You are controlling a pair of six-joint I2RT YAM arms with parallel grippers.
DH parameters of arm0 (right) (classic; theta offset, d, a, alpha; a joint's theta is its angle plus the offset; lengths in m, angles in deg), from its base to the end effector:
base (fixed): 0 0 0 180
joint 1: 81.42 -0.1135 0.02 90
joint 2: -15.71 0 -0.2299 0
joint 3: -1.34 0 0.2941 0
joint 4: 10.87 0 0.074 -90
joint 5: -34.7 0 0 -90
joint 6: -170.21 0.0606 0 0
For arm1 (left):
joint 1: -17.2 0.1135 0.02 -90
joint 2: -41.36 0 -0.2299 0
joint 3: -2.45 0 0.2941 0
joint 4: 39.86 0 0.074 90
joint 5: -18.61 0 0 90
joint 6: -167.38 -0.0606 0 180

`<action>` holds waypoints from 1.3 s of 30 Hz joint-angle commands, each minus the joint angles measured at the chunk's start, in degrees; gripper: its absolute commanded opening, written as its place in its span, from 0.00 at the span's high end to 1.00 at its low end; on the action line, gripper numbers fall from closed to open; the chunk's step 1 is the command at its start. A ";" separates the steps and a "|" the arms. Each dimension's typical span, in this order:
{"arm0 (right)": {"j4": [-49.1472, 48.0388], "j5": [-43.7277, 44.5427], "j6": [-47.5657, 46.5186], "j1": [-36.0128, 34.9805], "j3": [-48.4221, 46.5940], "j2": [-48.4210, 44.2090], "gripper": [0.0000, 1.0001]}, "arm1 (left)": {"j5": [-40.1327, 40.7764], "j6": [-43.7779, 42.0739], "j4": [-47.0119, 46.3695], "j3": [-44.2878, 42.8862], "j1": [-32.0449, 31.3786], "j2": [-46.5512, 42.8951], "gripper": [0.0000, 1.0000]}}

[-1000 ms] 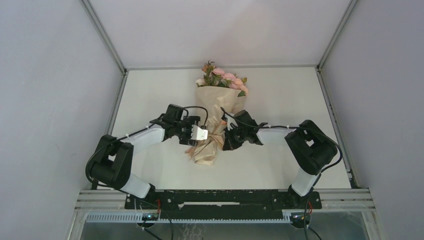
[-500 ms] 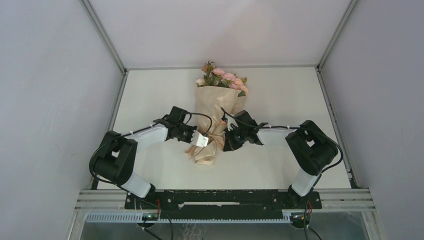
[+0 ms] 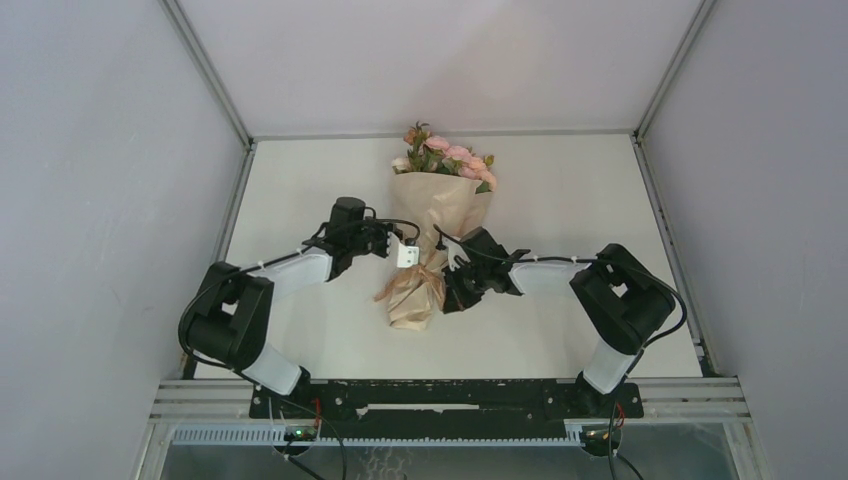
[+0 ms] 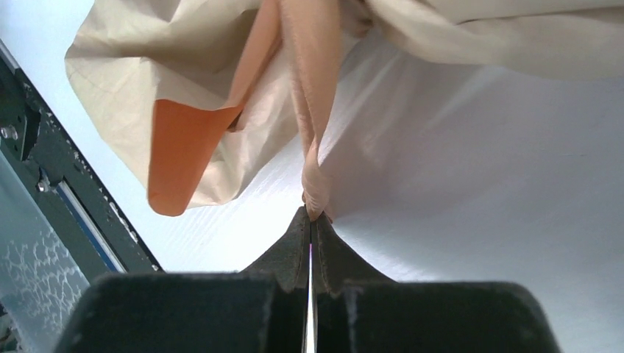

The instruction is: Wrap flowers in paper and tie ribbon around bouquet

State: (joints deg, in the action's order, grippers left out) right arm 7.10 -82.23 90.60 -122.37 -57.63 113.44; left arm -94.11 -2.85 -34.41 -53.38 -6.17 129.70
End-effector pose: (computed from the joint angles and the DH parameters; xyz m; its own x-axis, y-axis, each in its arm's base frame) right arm 0.2467 0.2504 0.0501 -0.7604 -0.4469 -0.4713 -0.6454 0.6010 0.4714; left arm 0.3246 -0.1658 0.1053 0.5402 0.7568 -0.3679 0.6660 -0.1173 0.7367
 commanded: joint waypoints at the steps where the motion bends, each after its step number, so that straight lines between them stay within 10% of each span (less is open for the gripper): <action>1: 1.44 -0.47 -0.48 -1.64 0.02 -0.89 1.00 | -3.88 -4.44 -10.77 -4.07 0.57 3.08 1.00; 31: 3.76 -5.85 1.20 -2.41 5.54 1.14 1.00 | -4.94 -7.74 -3.03 -13.12 4.48 15.48 1.00; 34: 4.25 -5.44 1.22 -0.61 5.54 -2.55 0.76 | -5.53 -7.78 -2.46 -9.12 3.57 12.03 1.00; 36: 5.39 -5.28 0.79 1.08 5.54 -6.47 0.54 | -5.01 -9.13 -2.37 -4.84 2.61 8.86 0.81; 39: 8.46 -5.57 -0.23 4.93 5.54 -14.27 0.38 | -4.60 -10.43 -4.45 3.32 1.89 2.49 0.16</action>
State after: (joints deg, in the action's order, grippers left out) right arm 9.04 -89.73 92.50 -121.78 -52.60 107.78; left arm -98.35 -11.55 -37.26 -57.88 -3.20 140.89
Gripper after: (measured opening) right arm 0.561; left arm 0.571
